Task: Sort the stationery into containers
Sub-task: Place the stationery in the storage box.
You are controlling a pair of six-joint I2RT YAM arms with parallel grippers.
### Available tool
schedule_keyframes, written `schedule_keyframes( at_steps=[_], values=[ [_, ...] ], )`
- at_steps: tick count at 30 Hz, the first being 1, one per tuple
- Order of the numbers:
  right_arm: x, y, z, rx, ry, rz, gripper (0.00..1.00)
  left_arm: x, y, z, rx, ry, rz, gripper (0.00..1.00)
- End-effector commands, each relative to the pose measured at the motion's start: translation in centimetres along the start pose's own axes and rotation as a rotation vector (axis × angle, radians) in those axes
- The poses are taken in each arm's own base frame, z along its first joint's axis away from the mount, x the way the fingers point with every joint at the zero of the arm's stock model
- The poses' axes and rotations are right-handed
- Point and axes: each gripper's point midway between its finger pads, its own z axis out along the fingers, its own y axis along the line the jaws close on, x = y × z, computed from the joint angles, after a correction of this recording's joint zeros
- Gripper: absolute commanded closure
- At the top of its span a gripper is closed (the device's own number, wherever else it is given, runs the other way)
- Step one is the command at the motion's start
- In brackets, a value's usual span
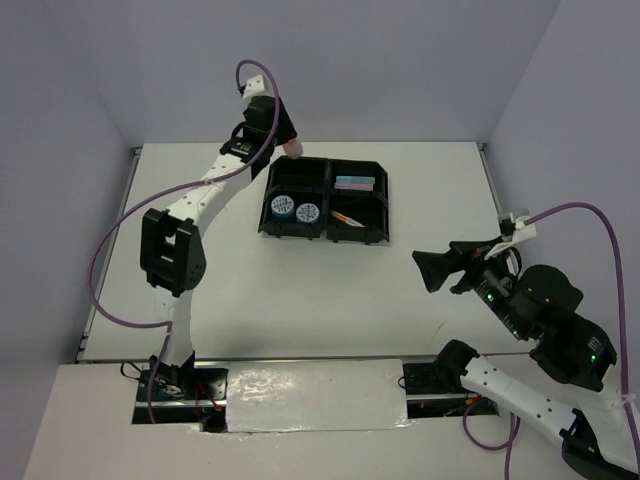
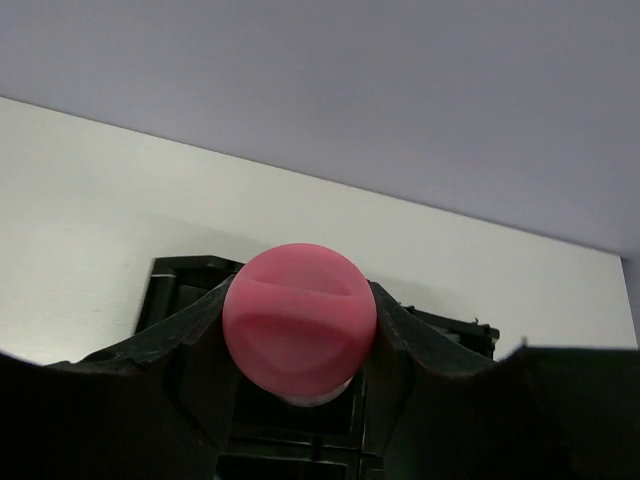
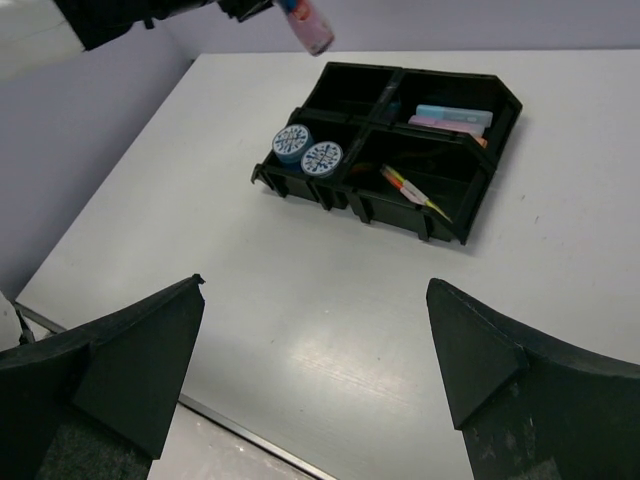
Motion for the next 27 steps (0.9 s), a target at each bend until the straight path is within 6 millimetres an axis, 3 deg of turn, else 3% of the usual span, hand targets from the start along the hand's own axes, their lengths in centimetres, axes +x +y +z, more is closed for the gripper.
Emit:
schedule_keyframes(
  at_steps=[1, 5, 6, 7, 14, 20, 22, 27],
  values=[
    [0.2, 1.1, 1.5, -0.036, -0.003, 0.005, 0.0, -0.5, -3.6, 1.9, 0.181, -0.021, -0.066, 0.99],
    [0.5, 1.5, 2.3, -0.043, 0.018, -0.011, 0.0, 1.1, -3.1, 3.4, 0.218, -0.052, -0.078, 0.99],
    [0.6, 1.6, 2.4, -0.046, 0.023, -0.015, 0.0, 2.3, -2.8, 3.6, 0.224, -0.038, -0.073, 0.98],
    [0.7, 1.7, 2.6, -0.046, 0.027, -0.024, 0.0, 2.2, -3.3, 3.7, 0.259, -0.059, -0.077, 0.98],
    [1.6, 2.1, 3.9, -0.06, 0.049, -0.043, 0.0, 6.9, -2.5, 5.4, 0.268, -0.015, -0.06, 0.86],
    [2.5, 2.3, 4.7, -0.062, 0.074, -0.055, 0.0, 9.9, -3.0, 5.3, 0.276, 0.011, -0.018, 0.83],
    [2.6, 2.3, 4.8, -0.062, 0.078, -0.056, 0.0, 10.1, -3.6, 4.8, 0.272, -0.008, 0.027, 0.78],
    [2.8, 2.4, 4.7, -0.071, 0.076, -0.05, 0.0, 10.9, -4.5, 3.3, 0.266, -0.03, 0.112, 0.45]
  ],
)
